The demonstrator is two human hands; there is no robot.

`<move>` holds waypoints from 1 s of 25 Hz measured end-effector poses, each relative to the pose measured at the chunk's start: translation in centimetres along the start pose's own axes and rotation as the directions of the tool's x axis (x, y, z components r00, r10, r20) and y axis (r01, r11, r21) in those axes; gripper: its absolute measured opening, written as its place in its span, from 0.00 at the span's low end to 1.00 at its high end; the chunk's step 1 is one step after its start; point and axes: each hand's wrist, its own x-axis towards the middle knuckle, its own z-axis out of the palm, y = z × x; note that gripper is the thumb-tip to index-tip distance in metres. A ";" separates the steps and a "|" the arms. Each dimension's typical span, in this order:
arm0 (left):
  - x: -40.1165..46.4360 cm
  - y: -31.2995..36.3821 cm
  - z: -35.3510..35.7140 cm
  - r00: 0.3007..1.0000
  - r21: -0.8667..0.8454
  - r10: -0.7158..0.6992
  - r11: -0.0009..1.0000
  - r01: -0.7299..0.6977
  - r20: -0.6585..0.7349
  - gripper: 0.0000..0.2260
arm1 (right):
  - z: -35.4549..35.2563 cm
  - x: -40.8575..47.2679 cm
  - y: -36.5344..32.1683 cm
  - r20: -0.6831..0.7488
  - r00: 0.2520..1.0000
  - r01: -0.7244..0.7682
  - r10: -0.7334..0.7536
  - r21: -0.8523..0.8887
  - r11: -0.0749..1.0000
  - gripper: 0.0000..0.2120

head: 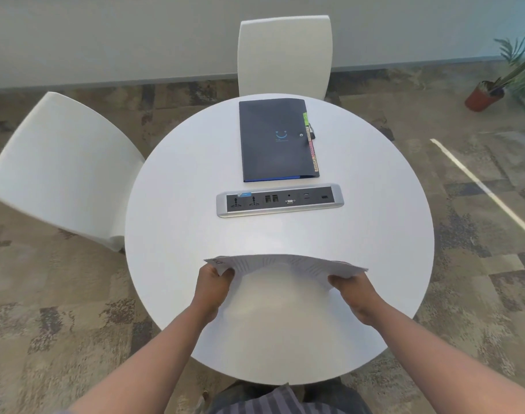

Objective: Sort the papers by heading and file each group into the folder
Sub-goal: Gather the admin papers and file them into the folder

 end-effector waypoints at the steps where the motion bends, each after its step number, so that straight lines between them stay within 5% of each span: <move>1: 0.2 0.0 -0.3 1.000 0.008 0.007 1.000 -0.008 0.012 0.09 | -0.2 0.1 -0.1 0.015 1.000 -0.003 0.003 -0.002 1.000 0.16; 9: 2.5 6.6 -1.5 0.962 0.147 0.218 0.959 -0.242 0.164 0.10 | -2.9 -0.2 -4.3 0.137 0.990 -0.004 -0.015 0.137 0.991 0.17; 12: 3.2 10.1 -1.4 0.948 0.244 0.209 0.932 -0.268 0.241 0.09 | -3.5 -0.3 -5.9 -0.159 0.975 0.184 -0.153 0.203 0.962 0.21; 15: 3.8 13.0 -0.5 0.935 0.376 0.180 0.879 -0.293 0.307 0.09 | -5.4 -0.4 -8.8 -0.343 0.872 0.289 -0.350 -0.216 0.933 0.36; 18: 4.3 15.6 0.9 0.917 0.486 0.151 0.809 -0.330 0.370 0.10 | -7.3 1.1 -10.9 -0.036 0.943 0.278 -0.330 -0.459 0.844 0.30; 21: 4.8 17.3 2.9 0.914 0.615 0.099 0.711 -0.341 0.394 0.09 | -8.3 3.3 -11.5 0.209 0.961 0.258 -0.180 -0.452 0.854 0.11; 25: 5.7 19.3 6.2 0.923 0.728 0.059 0.596 -0.338 0.381 0.07 | -10.2 5.7 -11.3 0.312 0.945 0.211 -0.099 -0.350 0.913 0.10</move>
